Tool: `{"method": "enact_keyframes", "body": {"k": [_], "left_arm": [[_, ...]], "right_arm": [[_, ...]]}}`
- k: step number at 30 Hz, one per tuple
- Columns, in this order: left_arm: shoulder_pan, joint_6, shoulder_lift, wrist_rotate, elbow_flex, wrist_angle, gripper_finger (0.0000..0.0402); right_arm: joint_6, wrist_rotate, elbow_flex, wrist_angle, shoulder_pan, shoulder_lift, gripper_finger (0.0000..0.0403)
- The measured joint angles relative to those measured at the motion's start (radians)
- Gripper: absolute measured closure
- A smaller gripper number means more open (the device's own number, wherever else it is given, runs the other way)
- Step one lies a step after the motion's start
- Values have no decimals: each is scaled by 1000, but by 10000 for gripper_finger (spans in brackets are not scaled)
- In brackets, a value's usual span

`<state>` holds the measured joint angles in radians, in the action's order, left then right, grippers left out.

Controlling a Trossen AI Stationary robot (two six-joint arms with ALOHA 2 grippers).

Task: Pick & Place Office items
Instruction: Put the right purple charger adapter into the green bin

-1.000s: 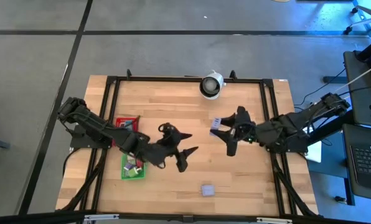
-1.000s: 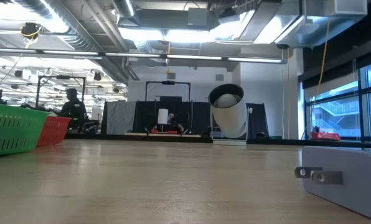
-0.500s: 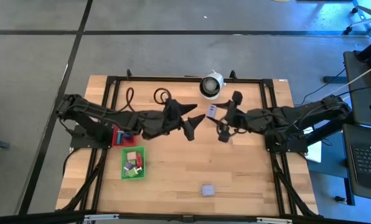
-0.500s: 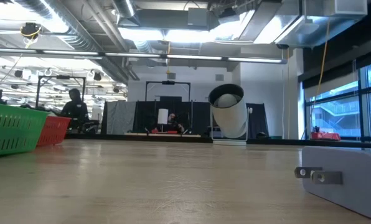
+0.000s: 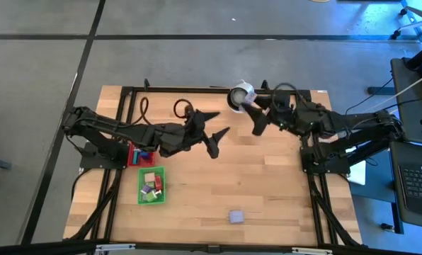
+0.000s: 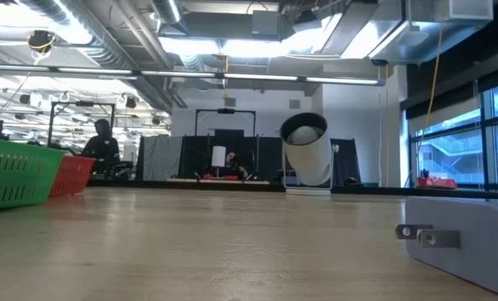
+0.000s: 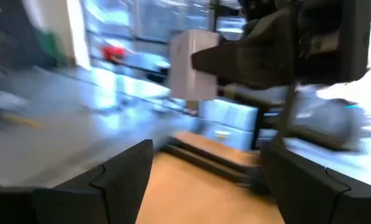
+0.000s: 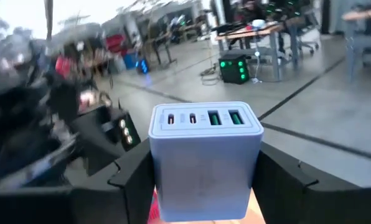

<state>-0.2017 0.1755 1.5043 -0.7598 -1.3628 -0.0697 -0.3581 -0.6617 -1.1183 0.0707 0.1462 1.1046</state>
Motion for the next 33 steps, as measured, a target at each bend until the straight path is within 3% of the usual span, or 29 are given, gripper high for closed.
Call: {"method": "enact_keyframes", "body": {"k": [4,10,21,28,33], "left_arm": [[-14,-226,20,-170,0,-21,109],[-14,-403,55,-268,0,-39,109],[3,-666,55,-272,0,-231,109],[42,-655,55,-209,0,-242,109],[47,-634,55,-234,0,-241,110]], "right_arm": [[-68,21,0,-90,-31,45,175],[-61,101,0,-273,-54,129,178],[-252,205,0,-372,-119,207,177],[-292,283,0,-430,-132,247,178],[-278,288,0,-437,-132,249,178]]}}
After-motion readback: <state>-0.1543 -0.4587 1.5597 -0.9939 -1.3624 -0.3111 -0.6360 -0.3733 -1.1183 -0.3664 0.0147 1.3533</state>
